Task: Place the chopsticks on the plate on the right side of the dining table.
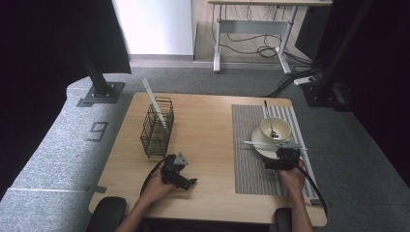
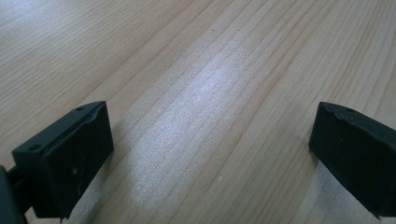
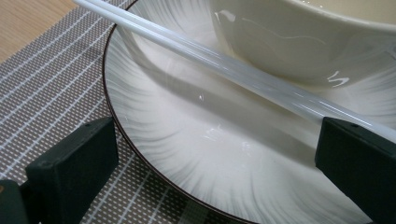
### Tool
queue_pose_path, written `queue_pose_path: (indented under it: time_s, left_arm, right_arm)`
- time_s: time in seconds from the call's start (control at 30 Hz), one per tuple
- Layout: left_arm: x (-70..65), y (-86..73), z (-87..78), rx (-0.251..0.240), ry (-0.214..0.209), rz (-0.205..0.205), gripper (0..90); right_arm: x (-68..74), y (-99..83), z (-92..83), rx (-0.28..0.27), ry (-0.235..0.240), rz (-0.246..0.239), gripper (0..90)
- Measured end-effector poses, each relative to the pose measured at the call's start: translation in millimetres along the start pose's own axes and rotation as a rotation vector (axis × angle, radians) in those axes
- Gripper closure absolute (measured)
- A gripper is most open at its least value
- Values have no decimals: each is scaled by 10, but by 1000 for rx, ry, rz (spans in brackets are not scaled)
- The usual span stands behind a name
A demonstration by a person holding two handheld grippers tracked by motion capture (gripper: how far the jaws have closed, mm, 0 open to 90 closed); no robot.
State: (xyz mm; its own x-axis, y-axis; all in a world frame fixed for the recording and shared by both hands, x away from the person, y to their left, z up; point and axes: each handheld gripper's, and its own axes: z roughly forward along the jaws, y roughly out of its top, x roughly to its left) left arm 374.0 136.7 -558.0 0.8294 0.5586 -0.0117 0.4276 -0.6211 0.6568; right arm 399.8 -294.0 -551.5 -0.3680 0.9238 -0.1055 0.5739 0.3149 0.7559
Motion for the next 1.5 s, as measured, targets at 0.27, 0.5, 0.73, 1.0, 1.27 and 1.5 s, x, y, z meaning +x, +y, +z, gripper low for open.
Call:
queue_pose_path:
  time_s: [0.27,0.5,0.73,1.0,1.27,1.5]
  left_arm:
    - [0,0,0,0,0,0,0]
    - [-1,2,1,0,0,1,0]
    - [0,3,2,1,-1,3,0]
    - [0,4,3,2,-2,4,0]
    - [0,6,4,2,-3,5,0]
    - [1,7,5,2,-3,5,0]
  right_arm:
    - [-36,9,-83,-18,28,40,0]
    - [-205,-4,-247,-39,-51,85,4]
    - [-431,-108,-316,-68,-131,164,4]
    - [-573,-195,-266,-52,-188,211,33]
    - [-631,-211,-206,-41,-207,213,47]
    - [-683,-219,-168,-38,-197,236,47]
